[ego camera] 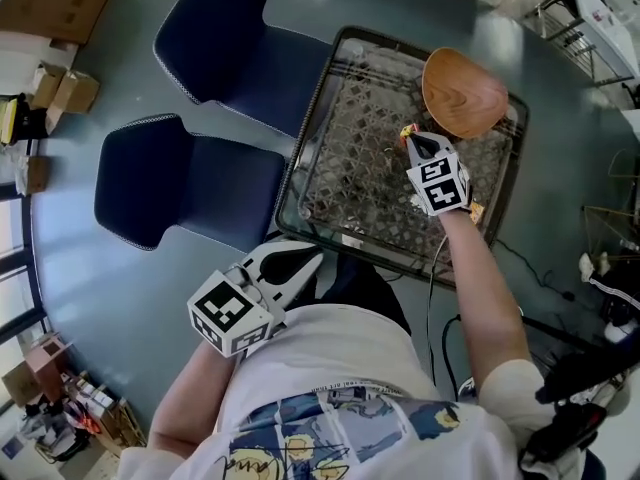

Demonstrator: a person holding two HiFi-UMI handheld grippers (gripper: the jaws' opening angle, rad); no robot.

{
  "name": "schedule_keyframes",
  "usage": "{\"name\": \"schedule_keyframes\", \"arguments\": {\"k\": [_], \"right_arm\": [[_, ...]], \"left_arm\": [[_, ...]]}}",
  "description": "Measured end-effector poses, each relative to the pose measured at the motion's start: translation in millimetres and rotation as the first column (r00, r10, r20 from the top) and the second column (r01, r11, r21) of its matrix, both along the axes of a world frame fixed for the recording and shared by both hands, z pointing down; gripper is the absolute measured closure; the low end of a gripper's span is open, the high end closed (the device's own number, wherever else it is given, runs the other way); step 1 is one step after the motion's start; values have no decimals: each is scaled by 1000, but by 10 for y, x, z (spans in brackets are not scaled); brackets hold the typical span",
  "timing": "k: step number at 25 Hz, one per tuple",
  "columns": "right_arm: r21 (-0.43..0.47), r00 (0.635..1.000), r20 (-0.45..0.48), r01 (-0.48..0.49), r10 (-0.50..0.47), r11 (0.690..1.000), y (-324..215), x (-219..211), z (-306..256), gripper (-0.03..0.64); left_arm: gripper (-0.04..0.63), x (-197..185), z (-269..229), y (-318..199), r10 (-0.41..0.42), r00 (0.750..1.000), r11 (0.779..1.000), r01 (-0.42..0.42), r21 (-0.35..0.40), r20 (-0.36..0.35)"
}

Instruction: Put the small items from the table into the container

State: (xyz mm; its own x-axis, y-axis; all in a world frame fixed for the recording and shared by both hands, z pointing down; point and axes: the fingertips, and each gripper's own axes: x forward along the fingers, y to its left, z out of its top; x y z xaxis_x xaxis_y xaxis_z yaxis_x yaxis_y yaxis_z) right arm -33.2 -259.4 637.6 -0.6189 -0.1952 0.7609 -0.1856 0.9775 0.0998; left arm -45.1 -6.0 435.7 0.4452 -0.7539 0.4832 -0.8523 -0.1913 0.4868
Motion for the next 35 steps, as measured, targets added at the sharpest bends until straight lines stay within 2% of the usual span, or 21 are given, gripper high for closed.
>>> {"name": "schedule_keyframes", "arguments": {"k": [5,14,25,35], "right_arm": [[30,988,23,-152,151,988,-792,259,-128,612],[19,966,-36,-254,255,967,-1619,533,179,612],[-19,961,-89,-266,264,964,-1894,450,526,586],[-24,962,-84,-263,260,965,-1850,492,532,555]], "left_arm": [[586,71,2,-69,17,1000,1000,-17,-5,12],[586,93,7,-112,-21,999,999,23,-46,29],[586,1,42,-113,-74,997,994,76,-76,32],[586,-10,29,-101,-79,997,994,81,-71,25]]}}
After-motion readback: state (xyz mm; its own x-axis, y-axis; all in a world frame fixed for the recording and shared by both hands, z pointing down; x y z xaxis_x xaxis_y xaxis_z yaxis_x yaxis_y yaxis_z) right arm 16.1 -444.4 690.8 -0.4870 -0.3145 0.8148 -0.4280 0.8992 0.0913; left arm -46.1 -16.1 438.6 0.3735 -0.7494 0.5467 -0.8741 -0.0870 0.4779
